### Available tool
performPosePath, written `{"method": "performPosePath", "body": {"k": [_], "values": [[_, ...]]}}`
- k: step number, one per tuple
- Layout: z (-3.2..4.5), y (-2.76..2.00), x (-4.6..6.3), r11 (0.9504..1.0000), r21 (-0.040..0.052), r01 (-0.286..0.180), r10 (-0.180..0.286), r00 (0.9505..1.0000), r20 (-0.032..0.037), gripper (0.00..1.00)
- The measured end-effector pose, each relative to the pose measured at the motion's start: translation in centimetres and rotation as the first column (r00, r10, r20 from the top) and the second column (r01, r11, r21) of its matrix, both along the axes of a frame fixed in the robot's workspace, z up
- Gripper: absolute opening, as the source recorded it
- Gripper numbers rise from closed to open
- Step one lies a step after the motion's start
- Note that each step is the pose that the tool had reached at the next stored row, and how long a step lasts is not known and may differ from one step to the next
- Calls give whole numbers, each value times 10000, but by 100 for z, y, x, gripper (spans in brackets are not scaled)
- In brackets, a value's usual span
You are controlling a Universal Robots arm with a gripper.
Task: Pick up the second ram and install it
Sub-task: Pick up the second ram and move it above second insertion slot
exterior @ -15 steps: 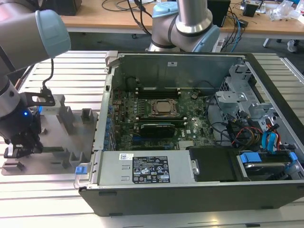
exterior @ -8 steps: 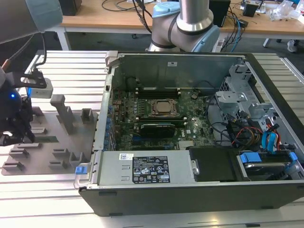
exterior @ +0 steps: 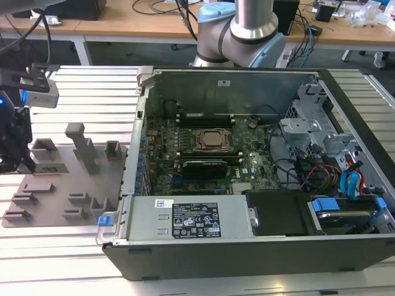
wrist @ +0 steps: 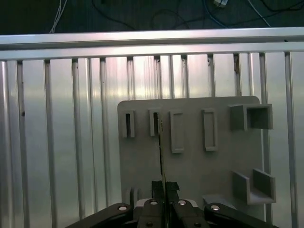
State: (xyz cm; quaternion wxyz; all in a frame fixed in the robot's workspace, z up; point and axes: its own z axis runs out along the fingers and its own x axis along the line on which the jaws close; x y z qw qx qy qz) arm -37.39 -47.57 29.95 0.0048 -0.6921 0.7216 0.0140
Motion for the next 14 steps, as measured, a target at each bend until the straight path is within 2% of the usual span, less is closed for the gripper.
{"method": "performPosePath", "body": {"k": [3,7,12,14], "values": [[164,0,0,10000,-1,0,0,10000,0,14],[268,0,0,10000,0,0,0,10000,0,14],[450,0,0,10000,-1,1,-1,10000,0,14],[545,0,0,10000,0,1,-1,10000,0,14]]}}
